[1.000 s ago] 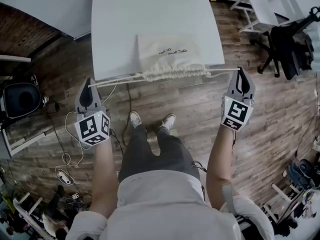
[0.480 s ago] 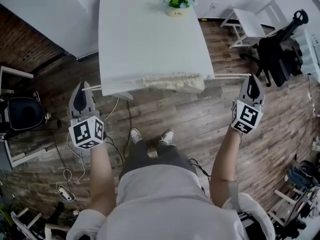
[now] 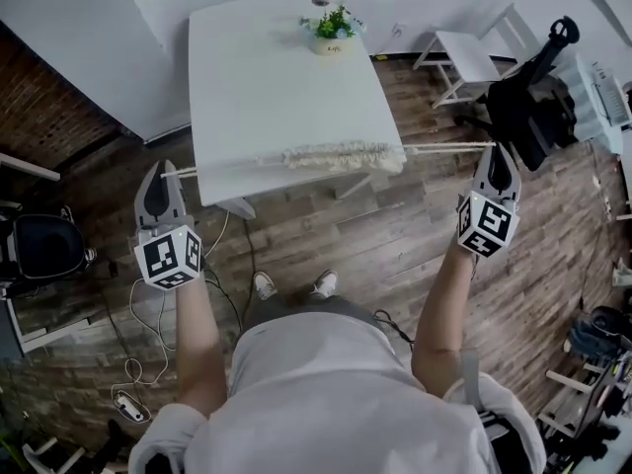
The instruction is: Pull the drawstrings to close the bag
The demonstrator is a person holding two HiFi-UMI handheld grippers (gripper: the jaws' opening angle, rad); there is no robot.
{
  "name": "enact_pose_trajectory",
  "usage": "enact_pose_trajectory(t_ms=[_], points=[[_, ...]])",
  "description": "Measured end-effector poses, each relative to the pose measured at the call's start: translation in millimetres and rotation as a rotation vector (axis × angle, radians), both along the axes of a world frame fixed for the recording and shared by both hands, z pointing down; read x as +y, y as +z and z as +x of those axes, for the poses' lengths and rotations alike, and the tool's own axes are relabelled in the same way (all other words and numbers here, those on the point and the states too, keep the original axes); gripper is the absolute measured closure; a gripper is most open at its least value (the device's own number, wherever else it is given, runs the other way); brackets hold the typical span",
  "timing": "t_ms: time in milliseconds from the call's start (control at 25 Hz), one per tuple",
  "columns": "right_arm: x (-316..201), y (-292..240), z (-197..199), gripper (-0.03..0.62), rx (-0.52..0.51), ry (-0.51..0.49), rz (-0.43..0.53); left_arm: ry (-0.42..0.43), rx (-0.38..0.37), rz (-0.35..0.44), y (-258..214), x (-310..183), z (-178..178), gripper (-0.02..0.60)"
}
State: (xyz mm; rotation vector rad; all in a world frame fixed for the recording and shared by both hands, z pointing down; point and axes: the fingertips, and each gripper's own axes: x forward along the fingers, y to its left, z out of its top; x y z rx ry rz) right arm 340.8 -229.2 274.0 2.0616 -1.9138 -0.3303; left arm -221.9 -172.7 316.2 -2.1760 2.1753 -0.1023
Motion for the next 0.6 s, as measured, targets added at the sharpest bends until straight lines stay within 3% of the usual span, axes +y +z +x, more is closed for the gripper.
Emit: enact_pose_trajectory(t_ms=[200,400,600], points=[[10.2,-32.7,2.2,0.556,0.015,0.013,0.054,-0.024,0.04,0.034,-15.6,2.7,-17.9,0.566],[15.5,-43.9,0.3,0.556,-0.03,0.024,0.09,-0.039,0.142,0.078,-32.7,2.4,-42.4,0.566],[19.3,-42.6,1.7,0.556,-0.048,0.038,0.097,-0.049,0.118,0.104,-48.8,1.5,-53.8,0.565]])
